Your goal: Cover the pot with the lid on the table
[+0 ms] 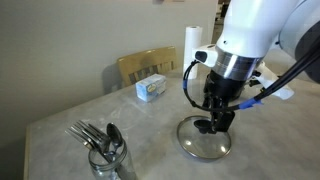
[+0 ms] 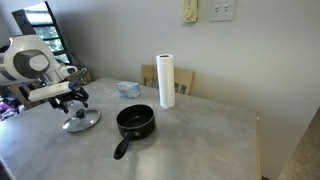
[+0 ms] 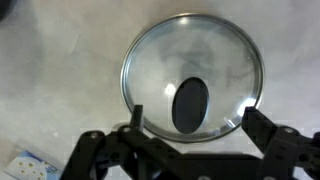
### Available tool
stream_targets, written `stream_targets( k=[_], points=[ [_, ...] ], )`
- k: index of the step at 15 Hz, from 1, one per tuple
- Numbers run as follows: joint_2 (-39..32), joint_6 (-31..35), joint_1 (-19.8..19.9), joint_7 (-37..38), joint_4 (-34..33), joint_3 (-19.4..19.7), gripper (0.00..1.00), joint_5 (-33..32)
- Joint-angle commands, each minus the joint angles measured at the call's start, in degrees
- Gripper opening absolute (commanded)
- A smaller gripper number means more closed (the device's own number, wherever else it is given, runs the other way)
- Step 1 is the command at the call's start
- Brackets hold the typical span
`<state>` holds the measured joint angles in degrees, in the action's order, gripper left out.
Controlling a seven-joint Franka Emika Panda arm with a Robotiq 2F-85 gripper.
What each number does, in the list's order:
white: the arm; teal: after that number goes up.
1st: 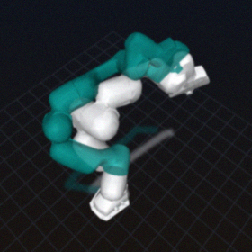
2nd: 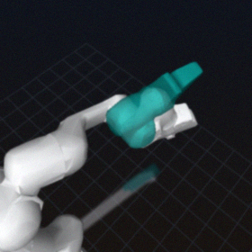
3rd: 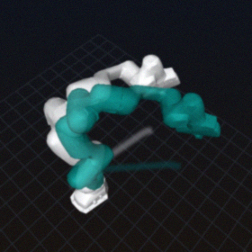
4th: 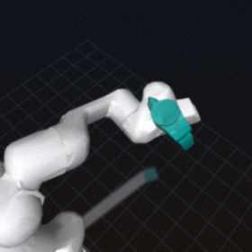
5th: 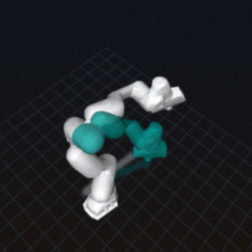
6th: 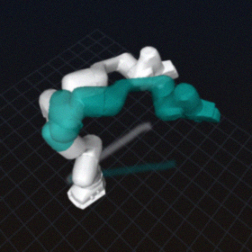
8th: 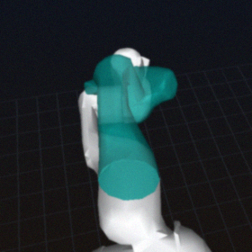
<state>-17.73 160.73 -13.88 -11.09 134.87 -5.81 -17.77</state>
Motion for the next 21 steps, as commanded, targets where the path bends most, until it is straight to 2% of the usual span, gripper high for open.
stream_targets(
  k=[1, 6, 7, 11, 16, 21],
  points=[
    [-5.4, 1.0, 0.1, 2.5, -4.0, -0.1, 1.00, 0.0],
    [-8.5, 0.9, -0.3, 4.7, -6.3, 0.9, 1.00, -0.2],
    [-8.9, 1.0, 0.0, 4.5, -6.5, 0.6, 0.79, 0.1],
    [-9.1, 0.6, 0.2, 4.5, -6.6, -0.1, 0.53, 1.2],
    [-5.7, -1.3, 0.1, 3.7, -6.2, -1.3, 0.16, 1.3],
    [-1.1, -2.0, 1.1, 0.5, -5.0, -2.3, 0.14, 0.6]
  ],
)
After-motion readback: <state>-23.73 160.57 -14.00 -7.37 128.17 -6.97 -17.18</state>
